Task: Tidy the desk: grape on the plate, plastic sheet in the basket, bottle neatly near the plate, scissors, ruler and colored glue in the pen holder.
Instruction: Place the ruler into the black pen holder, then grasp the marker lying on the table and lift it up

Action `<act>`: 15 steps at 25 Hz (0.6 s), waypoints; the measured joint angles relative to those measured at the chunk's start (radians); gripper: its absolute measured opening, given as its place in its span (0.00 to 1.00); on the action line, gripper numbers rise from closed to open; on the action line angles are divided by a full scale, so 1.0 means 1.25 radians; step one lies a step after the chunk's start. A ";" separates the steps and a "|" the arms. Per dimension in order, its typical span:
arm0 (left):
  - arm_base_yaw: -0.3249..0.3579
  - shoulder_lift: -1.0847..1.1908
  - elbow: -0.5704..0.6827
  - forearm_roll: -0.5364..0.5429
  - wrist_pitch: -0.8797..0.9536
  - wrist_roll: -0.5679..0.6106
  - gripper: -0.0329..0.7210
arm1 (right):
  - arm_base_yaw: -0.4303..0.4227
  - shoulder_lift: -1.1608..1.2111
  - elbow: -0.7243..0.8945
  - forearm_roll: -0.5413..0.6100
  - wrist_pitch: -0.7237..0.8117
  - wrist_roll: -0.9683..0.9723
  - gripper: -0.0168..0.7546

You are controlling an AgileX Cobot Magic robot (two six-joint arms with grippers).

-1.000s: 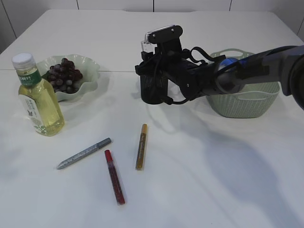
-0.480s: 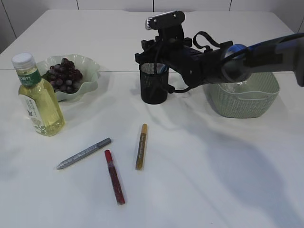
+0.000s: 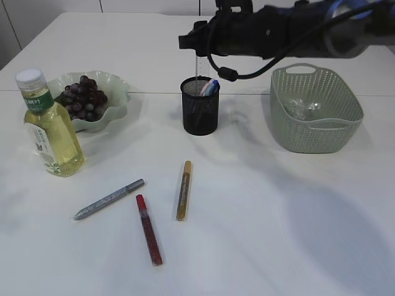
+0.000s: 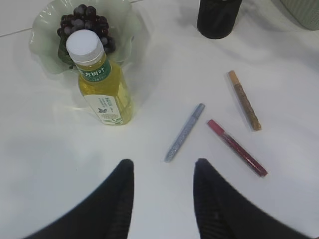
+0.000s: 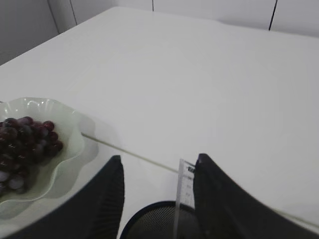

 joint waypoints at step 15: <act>0.000 0.048 0.000 -0.039 0.065 0.000 0.44 | 0.000 -0.318 -0.002 0.043 0.658 0.031 0.50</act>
